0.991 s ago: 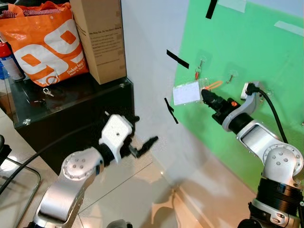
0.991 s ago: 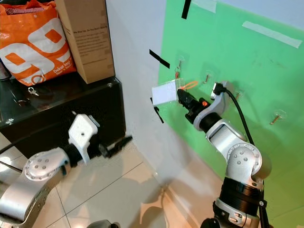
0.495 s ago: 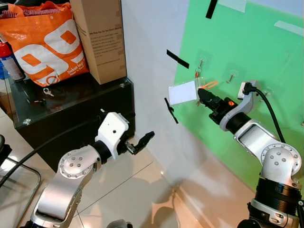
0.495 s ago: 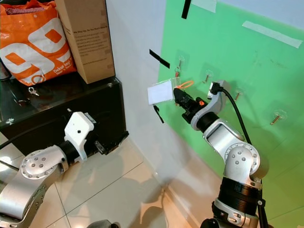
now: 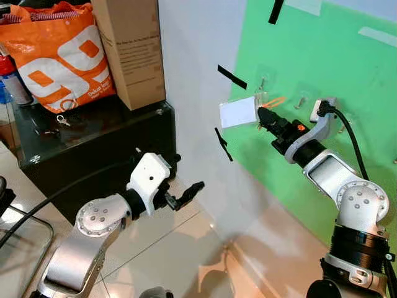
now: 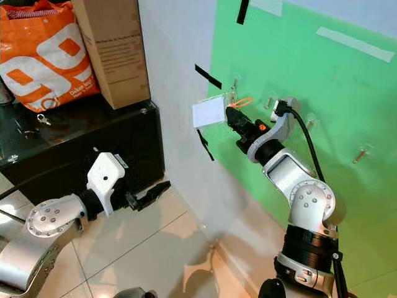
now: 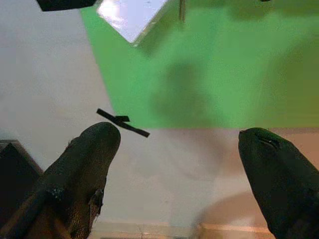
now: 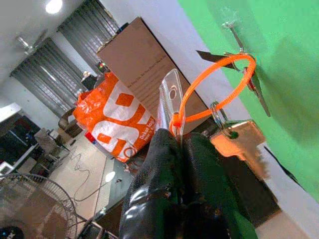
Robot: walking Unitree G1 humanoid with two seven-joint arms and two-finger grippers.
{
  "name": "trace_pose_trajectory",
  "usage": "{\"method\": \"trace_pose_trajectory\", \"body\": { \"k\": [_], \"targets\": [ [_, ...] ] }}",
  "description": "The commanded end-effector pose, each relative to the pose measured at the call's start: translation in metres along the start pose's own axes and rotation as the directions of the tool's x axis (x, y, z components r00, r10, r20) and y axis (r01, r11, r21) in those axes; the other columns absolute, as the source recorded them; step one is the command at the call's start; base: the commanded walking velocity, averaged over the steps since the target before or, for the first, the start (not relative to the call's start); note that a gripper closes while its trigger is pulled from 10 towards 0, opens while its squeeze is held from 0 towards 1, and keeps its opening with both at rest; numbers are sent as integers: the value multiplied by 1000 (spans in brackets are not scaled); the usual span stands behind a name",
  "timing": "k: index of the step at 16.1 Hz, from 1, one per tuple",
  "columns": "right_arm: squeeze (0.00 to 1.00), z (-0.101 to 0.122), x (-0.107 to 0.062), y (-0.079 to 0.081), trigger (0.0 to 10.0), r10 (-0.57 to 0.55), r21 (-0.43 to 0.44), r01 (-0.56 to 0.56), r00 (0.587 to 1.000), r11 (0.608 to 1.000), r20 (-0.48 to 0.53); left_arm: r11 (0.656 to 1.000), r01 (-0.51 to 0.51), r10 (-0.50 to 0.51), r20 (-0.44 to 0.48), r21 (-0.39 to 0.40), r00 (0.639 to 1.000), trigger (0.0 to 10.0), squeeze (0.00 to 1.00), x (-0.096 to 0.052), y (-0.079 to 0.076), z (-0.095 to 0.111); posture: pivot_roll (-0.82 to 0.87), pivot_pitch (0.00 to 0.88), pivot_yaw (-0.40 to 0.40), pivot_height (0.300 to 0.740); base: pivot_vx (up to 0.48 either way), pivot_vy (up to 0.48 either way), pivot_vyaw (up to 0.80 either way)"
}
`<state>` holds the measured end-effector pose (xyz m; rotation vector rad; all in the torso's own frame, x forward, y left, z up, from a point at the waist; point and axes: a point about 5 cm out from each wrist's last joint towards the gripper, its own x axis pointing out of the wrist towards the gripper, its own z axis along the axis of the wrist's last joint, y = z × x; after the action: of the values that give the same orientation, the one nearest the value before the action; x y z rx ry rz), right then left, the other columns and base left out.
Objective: Hang keys on a hook
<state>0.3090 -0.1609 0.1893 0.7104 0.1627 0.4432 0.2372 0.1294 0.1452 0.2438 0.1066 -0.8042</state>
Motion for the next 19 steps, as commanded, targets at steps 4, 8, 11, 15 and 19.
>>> {"method": "trace_pose_trajectory", "body": {
  "k": [4, 8, 11, 15, 19],
  "targets": [
    [0, 8, 6, 2, 10000, 23, 13, -23, 999, 1000, 40, 999, 35, -35, 14, -2, 999, 10000, 0, -2, -5, 3, 27, 0, -2, 740, 0, 0, 0],
    [0, 11, 1, -7, 10000, -9, 33, 7, 998, 999, 68, 999, 39, -35, 100, -37, 994, 10000, 0, -3, -3, 11, 24, 0, 5, 740, 0, 0, 0],
    [0, 10, -4, -12, 10000, -30, 47, 26, 996, 999, 82, 998, 56, -52, 107, -39, 993, 10000, 0, -3, -3, 12, 24, 0, 8, 740, 0, 0, 0],
    [0, 5, -15, -20, 10000, -70, 85, 63, 993, 994, 90, 997, 59, -54, 110, -41, 992, 10000, 0, -4, -3, 15, 23, 0, 10, 740, 0, 0, 0],
    [0, 0, -24, -31, 10000, -112, 127, 98, 988, 987, 103, 997, 64, -59, 111, -41, 992, 10000, 0, -4, -3, 18, 22, 0, 18, 740, 0, 0, 0]
  ]
}}
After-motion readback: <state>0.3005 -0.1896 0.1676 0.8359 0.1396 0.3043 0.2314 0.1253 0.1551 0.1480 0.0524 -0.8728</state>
